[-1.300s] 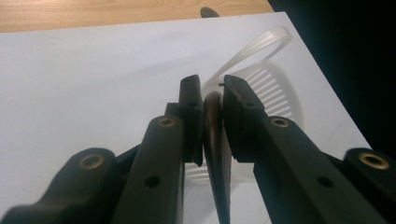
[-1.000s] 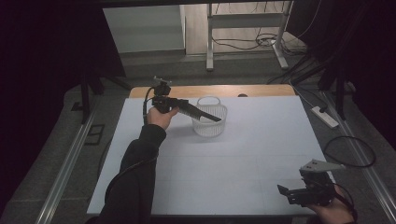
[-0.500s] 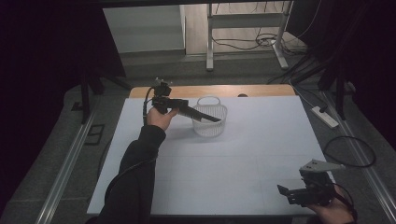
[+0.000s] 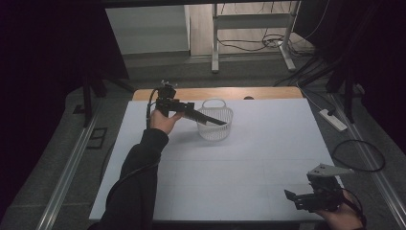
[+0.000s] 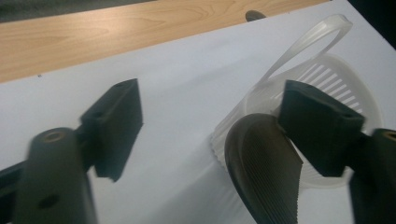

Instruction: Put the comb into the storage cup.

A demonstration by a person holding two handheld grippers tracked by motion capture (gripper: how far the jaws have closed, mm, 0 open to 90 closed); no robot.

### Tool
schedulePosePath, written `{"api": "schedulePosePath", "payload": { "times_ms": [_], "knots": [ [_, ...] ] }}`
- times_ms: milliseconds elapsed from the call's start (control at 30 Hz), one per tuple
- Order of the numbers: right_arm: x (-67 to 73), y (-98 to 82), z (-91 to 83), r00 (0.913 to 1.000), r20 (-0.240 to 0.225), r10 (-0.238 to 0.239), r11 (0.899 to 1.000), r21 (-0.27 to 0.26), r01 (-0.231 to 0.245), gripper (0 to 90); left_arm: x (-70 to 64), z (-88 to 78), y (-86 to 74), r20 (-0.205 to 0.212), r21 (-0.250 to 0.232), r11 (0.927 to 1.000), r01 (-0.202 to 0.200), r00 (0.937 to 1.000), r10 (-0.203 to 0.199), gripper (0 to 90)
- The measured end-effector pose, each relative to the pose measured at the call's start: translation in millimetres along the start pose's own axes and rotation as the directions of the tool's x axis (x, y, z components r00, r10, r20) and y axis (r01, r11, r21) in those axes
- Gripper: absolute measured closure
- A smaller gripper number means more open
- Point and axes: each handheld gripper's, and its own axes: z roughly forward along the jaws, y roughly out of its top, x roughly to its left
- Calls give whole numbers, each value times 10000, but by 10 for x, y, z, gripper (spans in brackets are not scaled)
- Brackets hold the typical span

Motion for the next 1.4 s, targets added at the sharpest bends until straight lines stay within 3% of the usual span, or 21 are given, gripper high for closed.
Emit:
{"api": "schedulePosePath", "payload": {
  "times_ms": [100,133,267,467,600,667,767,967,1233,1400],
  "knots": [
    [0,0,0,10000,1,2,10000,0,-2,26,-21,-8,11,-109,42,9997,-229,9997,230,129],
    [1,0,0,10000,7,-4,10000,-2,4,26,-29,-13,15,-133,36,9995,-303,9994,304,68],
    [0,0,1,10000,1,2,10000,4,-2,26,-70,-44,30,-225,144,9976,-671,9975,674,25],
    [0,-1,-3,10000,-2,-2,10000,-23,2,26,-90,-125,48,-217,-37,9948,-1019,9946,1018,12],
    [0,-1,-3,10000,-17,-8,10000,-36,8,24,-114,-211,33,-299,-303,9875,-1548,9876,1539,9],
    [1,-1,-5,10000,-7,-14,10000,-42,14,23,-117,-224,27,-271,-370,9864,-1602,9869,1593,5],
    [3,-1,-5,10000,25,2,10000,-48,-2,20,-132,-266,-4,-245,-612,9785,-1970,9803,1959,0],
    [4,-1,-6,10000,87,0,10000,-67,0,10,-125,-286,-50,-185,-558,9763,-2090,9779,2083,0],
    [11,-2,-11,9999,140,-38,9999,-99,39,0,-58,-332,-110,429,-775,9829,-1670,9844,1707,0],
    [13,-1,-9,9999,129,-56,9999,-89,57,0,-44,-371,-139,647,-963,9824,-1598,9839,1664,0]
  ]
}}
